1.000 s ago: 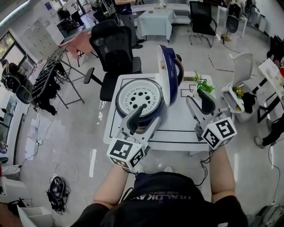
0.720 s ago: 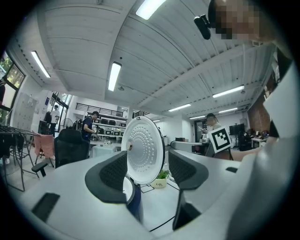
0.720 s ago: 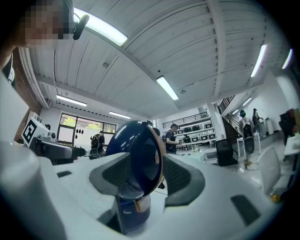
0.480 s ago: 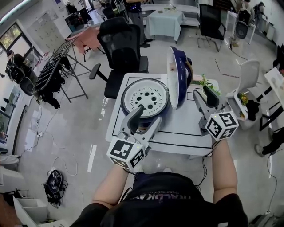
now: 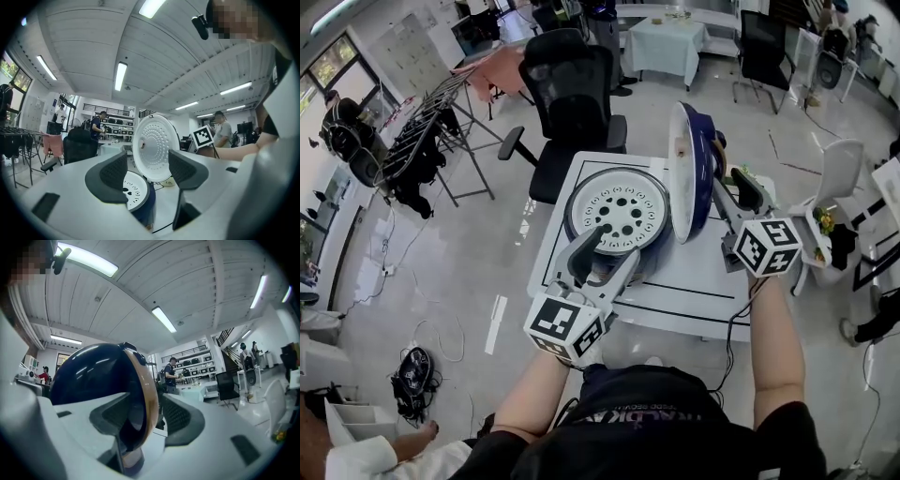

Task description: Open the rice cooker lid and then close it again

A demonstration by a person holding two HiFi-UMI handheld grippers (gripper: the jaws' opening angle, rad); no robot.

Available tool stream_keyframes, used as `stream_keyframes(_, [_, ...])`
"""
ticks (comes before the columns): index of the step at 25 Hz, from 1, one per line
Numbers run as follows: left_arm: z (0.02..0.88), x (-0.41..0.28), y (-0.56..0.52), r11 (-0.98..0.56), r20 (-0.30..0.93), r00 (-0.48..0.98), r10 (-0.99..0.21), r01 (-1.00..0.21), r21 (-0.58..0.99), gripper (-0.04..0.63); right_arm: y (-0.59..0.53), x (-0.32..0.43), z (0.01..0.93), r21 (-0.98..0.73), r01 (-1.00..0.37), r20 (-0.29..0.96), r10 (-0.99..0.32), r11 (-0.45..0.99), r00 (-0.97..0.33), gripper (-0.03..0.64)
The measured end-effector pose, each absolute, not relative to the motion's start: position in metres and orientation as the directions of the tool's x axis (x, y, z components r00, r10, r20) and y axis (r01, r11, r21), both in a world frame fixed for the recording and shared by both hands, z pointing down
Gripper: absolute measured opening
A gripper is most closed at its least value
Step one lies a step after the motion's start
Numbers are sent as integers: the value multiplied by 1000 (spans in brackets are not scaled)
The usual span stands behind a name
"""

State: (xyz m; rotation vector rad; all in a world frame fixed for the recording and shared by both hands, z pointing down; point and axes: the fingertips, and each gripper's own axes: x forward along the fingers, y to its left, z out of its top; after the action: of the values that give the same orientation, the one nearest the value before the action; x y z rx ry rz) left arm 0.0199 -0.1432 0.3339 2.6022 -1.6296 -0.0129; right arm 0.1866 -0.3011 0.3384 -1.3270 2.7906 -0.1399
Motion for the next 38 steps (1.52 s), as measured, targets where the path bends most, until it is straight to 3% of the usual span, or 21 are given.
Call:
stream_keyframes(13, [335,8,-162,-432,35,435,-900,-899,70,265,-332,166,335,-38,-790,12,-791,611,-612,199])
stream_keyframes(20, [336,-5,-164,-431,31,435,-900,-898,88,265,-335,168,333,-1,-828,29,-827,561,-561,132])
stream_keyframes(38, [333,-49,-169,-448,29,452,-891,-889,97,260,-323,125,321,201,-836,72,-859,510,-507,127])
